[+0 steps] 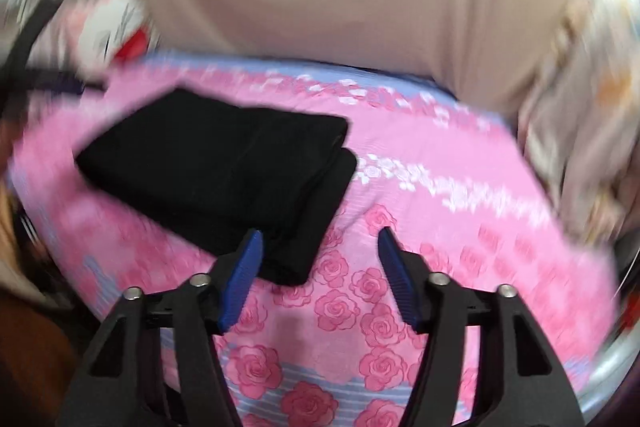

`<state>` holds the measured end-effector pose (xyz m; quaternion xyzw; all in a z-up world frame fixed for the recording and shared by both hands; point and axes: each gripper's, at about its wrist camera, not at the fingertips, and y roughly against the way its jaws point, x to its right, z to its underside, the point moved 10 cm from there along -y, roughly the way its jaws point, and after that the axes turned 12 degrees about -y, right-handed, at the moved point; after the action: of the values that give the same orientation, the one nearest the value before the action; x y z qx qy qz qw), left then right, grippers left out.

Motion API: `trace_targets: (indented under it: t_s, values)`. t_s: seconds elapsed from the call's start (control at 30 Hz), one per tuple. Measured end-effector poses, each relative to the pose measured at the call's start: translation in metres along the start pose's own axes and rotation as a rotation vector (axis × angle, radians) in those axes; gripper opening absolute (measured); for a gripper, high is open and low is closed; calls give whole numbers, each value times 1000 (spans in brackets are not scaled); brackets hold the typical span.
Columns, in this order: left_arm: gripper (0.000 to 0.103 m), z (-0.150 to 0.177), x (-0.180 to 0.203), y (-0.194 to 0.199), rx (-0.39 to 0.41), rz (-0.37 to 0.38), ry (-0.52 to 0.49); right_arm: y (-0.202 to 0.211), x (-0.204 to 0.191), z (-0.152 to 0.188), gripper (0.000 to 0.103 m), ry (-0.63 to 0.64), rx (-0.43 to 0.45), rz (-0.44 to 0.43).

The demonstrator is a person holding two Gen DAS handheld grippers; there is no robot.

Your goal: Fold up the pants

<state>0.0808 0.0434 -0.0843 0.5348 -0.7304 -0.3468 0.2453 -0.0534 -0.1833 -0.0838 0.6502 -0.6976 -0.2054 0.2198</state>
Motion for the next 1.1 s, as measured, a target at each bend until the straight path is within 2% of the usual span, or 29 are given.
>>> trace_targets:
  t_s: [0.07,0.1,0.2,0.23,0.27,0.33,0.4,0.47,0.5,0.57,0.63,0.67,0.7,0.73,0.77,0.83,0.93,1.0,1.03,1.1]
  values:
    - [83,9,18,-24,-62,3,-32,-11,-20,11,45,140,-9,28]
    - [83,13,25,-34,-80,14,-47,-16,-23,15,42,175,-19,32]
    - [83,29,36,-49,-119,9,-73,-30,-30,31,40,302,-43,92]
    - [83,30,37,-53,-123,-5,-78,-39,-28,34,26,347,-54,136]
    - [85,31,38,-53,-119,-13,-80,-47,-24,35,17,369,-70,179]
    - [86,31,37,-52,-111,-24,-89,-50,-14,30,6,312,-90,181]
    - [87,31,38,-50,-113,-20,-94,-39,-1,22,6,221,-86,174]
    - [87,33,39,-51,-115,-6,-97,-37,13,29,5,78,-149,115]
    - [88,35,39,-51,-106,-11,-103,-45,19,43,2,24,-209,97]
    - [95,36,37,-52,-94,-34,-109,-47,23,48,5,-13,-195,60]
    - [95,33,36,-51,-98,-32,-105,-39,28,38,8,-130,-222,-50]
    - [94,30,36,-48,-94,-22,-106,-32,31,27,9,-196,-198,-98]
    - [94,27,38,-46,-88,-17,-107,-25,35,12,14,-276,-171,-169]
    - [94,23,39,-43,-78,-14,-105,-23,38,-3,28,-351,-156,-241]
    - [94,20,40,-41,-73,-11,-102,-25,43,-14,34,-418,-151,-293]
    - [94,12,47,-37,-63,6,-108,-43,49,-27,34,-510,-187,-338]
    - [94,-1,58,-27,-44,34,-112,-68,47,-23,33,-559,-271,-373]
    - [94,-5,73,-19,-26,99,-135,-78,34,-13,32,-609,-346,-462]
    - [94,-5,82,-15,-24,132,-155,-80,29,-11,21,-618,-358,-493]
    - [94,-5,100,-6,-4,163,-197,-82,24,-12,12,-599,-357,-497]
